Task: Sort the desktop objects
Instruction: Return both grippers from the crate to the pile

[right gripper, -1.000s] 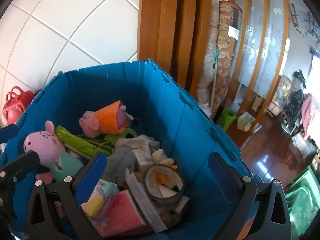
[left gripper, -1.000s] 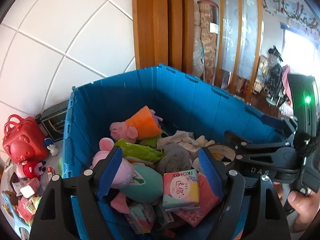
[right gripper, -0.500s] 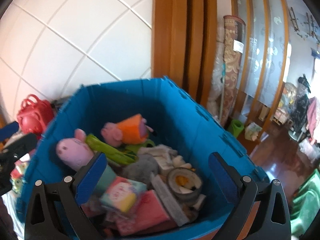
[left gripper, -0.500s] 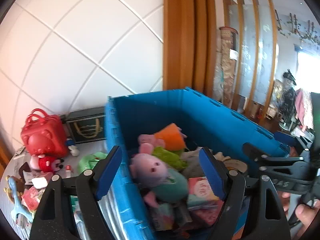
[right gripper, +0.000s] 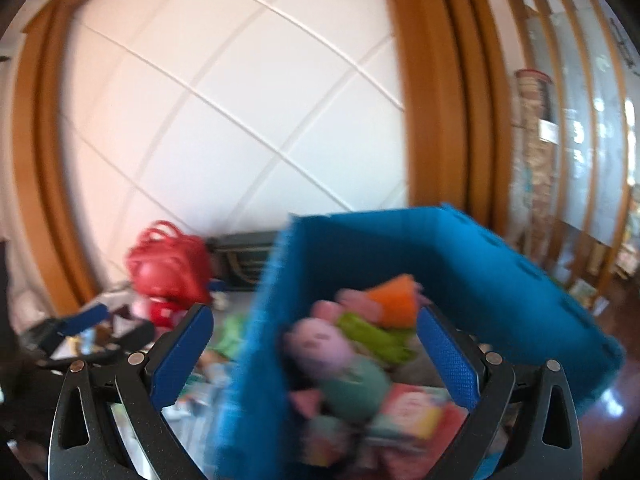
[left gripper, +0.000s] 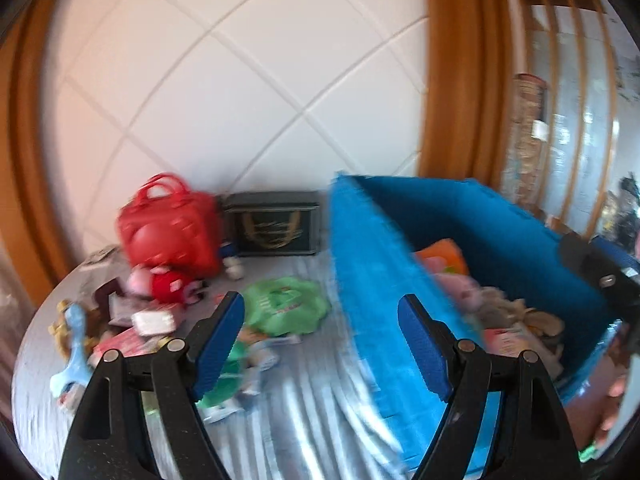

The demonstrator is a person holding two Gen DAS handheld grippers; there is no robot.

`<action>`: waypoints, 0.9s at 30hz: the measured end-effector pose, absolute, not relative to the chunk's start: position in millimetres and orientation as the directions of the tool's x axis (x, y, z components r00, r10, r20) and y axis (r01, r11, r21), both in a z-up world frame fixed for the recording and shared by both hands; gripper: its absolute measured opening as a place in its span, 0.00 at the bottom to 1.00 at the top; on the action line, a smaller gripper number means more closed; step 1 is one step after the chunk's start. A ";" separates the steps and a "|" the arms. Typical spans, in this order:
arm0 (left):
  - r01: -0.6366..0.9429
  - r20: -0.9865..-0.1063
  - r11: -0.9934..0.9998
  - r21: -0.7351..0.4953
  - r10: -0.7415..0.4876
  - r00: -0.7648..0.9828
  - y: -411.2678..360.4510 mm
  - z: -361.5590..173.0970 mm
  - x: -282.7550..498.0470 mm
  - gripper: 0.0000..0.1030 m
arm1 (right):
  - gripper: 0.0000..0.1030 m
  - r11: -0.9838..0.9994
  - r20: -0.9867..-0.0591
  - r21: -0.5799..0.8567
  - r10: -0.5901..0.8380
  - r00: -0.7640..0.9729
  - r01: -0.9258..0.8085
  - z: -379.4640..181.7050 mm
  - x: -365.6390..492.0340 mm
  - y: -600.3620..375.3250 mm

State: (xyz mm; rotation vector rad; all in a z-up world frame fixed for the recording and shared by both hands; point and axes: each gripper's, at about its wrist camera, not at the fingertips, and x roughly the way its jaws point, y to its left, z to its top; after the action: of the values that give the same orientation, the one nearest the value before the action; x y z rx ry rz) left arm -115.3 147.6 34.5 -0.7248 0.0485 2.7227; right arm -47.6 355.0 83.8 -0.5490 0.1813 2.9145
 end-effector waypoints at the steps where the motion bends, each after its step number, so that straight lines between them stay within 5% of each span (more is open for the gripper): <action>1: -0.301 -0.502 -0.952 -0.051 0.285 -0.817 137.5 30.8 -118.0 0.77 | 1.00 -0.982 -0.366 0.089 0.121 -0.923 -0.164 84.5 -52.3 342.2; 6: -0.196 -0.585 -0.979 -0.051 0.188 -0.789 81.1 0.5 -136.3 0.77 | 1.00 -0.993 -0.387 0.107 0.013 -0.922 -0.058 75.0 -77.2 286.9; 18: 0.168 -0.779 -0.986 0.018 -0.119 -0.615 -59.2 -105.9 -176.9 0.77 | 1.00 -0.985 -0.615 0.143 -0.161 -0.772 0.092 -21.2 -161.4 178.0; 27: 0.334 -0.866 -0.942 0.020 -0.183 -0.465 -130.0 -184.6 -194.1 0.77 | 1.00 -0.987 -0.747 0.126 -0.163 -0.645 0.104 -105.6 -204.2 124.5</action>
State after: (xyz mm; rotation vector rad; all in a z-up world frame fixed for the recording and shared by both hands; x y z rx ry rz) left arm -194.1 -130.0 -184.6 -1.7240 -0.2649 2.9721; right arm -204.2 124.5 -105.6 -1.3686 0.1171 2.9890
